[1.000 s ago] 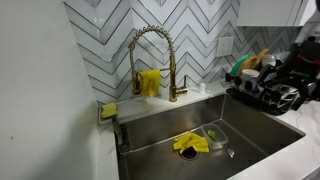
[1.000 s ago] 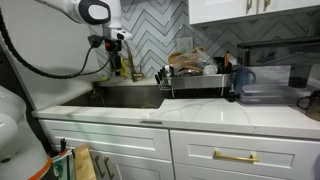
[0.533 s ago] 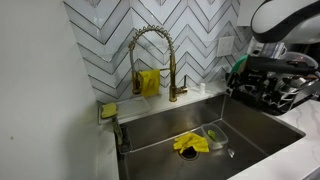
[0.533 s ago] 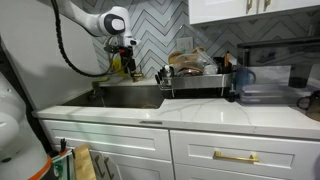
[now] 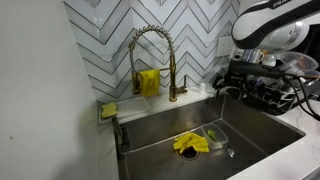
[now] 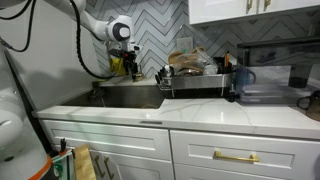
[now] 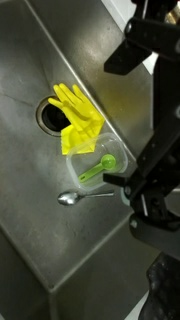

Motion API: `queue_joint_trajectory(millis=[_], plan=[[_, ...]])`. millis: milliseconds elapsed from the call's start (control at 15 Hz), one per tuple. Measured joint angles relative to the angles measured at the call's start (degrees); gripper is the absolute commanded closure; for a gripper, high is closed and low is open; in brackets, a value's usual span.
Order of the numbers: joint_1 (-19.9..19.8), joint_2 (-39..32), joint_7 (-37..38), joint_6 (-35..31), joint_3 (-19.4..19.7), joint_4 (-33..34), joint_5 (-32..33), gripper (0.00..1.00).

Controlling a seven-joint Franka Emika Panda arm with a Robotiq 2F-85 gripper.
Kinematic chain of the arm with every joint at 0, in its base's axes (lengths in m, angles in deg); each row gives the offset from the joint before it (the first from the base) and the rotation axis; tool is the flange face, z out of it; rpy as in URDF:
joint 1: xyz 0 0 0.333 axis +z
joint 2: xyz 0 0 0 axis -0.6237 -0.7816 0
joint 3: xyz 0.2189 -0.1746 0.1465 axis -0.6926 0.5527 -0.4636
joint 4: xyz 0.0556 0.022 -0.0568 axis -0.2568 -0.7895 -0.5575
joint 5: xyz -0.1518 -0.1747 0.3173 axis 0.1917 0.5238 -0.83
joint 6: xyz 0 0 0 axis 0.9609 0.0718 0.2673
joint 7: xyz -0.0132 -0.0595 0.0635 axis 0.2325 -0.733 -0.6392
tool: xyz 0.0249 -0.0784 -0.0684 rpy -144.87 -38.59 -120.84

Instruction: Remove the lunchbox from the sink,put it on the counter, remove the lunchbox from the drying rack, put it on the counter, put the lunchbox on the left in the lunchbox on the right and then put them in the sink

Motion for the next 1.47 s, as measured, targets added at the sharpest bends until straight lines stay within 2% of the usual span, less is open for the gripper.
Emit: queue_joint_trajectory(millis=[400,600,867,1133,1467], plan=[[0.8,-1.7,-0.4,0.0,0.5,0.5,1.9,0.00],[2.1,-6.3,-1.8,-1.1,0.9,1.8,6.6,0.00],[4.1,-13.8,-4.1,-7.4,2.1,4.6,12.1,0.00],[5.0,-20.6,-10.9,-10.9,2.3,8.2,12.5,0.00],[5.1,-21.5,-11.8,-11.0,2.4,9.5,12.4,0.00]])
